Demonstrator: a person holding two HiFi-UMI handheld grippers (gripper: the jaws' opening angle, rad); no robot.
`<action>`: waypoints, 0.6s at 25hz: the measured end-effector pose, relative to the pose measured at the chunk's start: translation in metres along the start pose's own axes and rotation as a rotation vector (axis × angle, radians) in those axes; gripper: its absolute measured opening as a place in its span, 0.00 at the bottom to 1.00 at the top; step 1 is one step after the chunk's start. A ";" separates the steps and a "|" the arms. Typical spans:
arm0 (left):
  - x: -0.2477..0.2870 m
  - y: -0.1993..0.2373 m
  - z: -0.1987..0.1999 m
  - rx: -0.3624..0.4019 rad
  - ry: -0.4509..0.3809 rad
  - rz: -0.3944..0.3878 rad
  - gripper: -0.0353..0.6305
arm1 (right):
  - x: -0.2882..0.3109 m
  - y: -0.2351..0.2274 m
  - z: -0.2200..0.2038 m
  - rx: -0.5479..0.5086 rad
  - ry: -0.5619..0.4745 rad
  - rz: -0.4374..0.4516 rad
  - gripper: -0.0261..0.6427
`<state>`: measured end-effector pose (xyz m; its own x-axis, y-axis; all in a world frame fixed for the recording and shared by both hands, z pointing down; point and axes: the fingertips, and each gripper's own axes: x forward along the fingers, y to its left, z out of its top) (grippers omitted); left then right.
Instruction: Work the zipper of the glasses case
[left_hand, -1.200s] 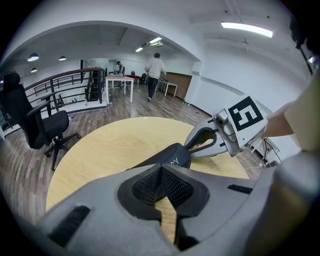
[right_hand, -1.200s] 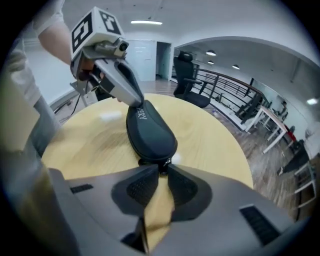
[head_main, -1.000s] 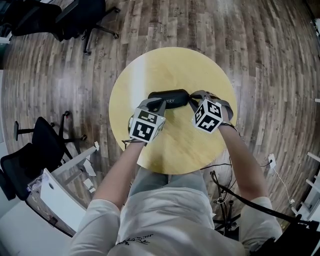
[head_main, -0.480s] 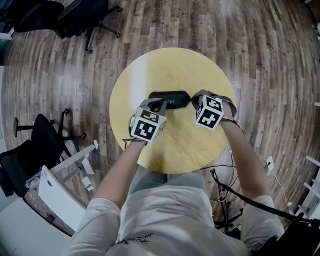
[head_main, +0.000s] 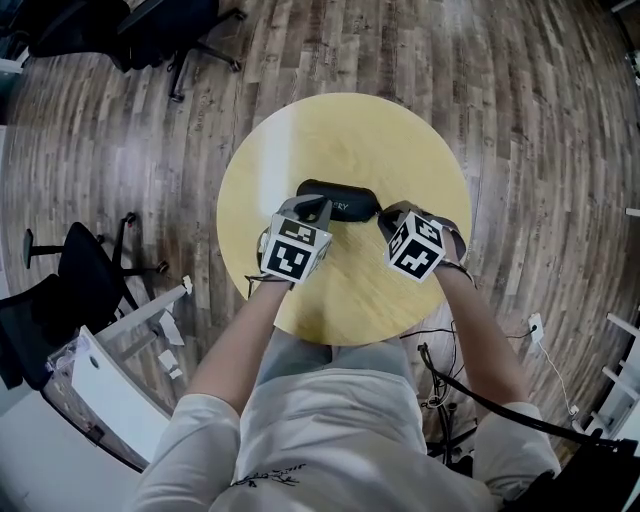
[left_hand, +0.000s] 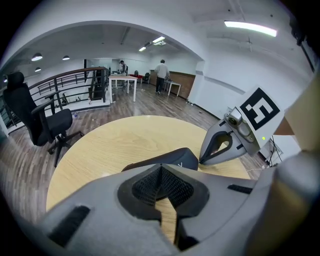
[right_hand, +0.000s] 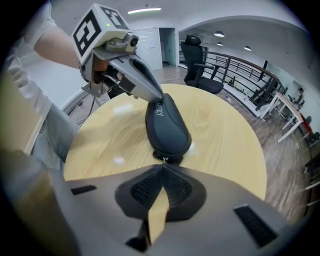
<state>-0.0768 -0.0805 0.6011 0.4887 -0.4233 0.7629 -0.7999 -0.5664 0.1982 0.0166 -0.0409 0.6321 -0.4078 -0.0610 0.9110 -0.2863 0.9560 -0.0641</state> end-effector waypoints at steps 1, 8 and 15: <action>0.000 0.000 -0.001 -0.001 -0.001 -0.001 0.06 | 0.001 0.006 0.001 0.008 -0.008 0.001 0.04; -0.001 0.001 -0.004 -0.009 -0.011 -0.002 0.06 | 0.016 0.033 0.025 0.174 -0.105 -0.029 0.04; -0.011 -0.006 0.010 0.054 -0.042 -0.007 0.06 | -0.010 0.005 0.003 0.086 -0.146 -0.113 0.04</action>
<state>-0.0736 -0.0799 0.5852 0.5094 -0.4481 0.7346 -0.7771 -0.6063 0.1690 0.0162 -0.0360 0.6212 -0.4888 -0.2137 0.8458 -0.4077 0.9131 -0.0049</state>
